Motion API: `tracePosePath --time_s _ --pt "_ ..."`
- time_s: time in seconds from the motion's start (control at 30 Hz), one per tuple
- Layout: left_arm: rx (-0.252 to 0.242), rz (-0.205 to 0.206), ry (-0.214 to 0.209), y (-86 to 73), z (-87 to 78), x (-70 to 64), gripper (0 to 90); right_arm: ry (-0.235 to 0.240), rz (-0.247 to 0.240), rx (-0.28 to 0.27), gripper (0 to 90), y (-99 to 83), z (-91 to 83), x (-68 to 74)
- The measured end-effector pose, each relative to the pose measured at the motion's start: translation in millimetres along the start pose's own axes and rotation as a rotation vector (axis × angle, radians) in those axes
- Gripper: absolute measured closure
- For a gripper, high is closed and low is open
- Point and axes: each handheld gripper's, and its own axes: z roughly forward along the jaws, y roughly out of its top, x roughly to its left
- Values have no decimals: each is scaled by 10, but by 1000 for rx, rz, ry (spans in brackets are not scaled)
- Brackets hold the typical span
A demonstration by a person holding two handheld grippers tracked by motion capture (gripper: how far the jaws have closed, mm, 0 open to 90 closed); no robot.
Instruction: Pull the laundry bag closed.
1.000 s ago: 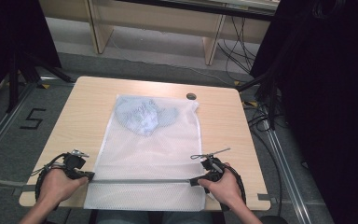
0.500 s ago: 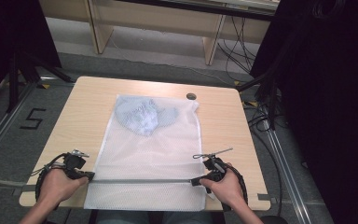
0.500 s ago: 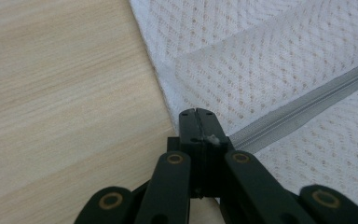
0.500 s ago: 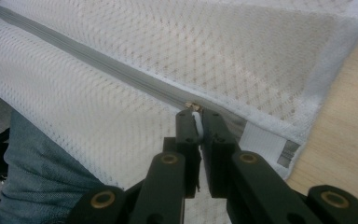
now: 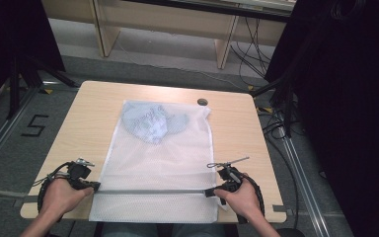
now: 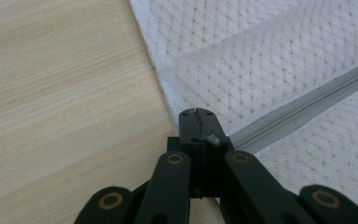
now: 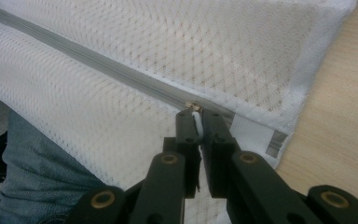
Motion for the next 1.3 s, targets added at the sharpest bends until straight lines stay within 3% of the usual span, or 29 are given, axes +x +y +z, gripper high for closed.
tracePosePath --time_s 0.23,0.77,0.9,0.97,1.13,1.17,1.3 --pt "0 1 -1 -1 -1 3 899 -6 35 3 869 -11 -27 -19" --pt "-2 2 -5 -2 1 5 899 -11 35 5 868 -59 -49 -118" --pt "2 2 -1 3 0 -1 900 -15 61 13 868 -71 -59 -133" --pt "-1 0 -2 0 2 0 899 -11 26 18 868 -84 -50 -179" --pt "0 2 -1 2 0 -3 899 -8 68 24 868 -79 -55 -143" --pt "1 1 -2 1 -1 -1 899 -15 46 21 868 -79 -52 -166" --pt "-2 2 -5 -1 1 5 899 -16 61 21 867 -76 -54 -150"
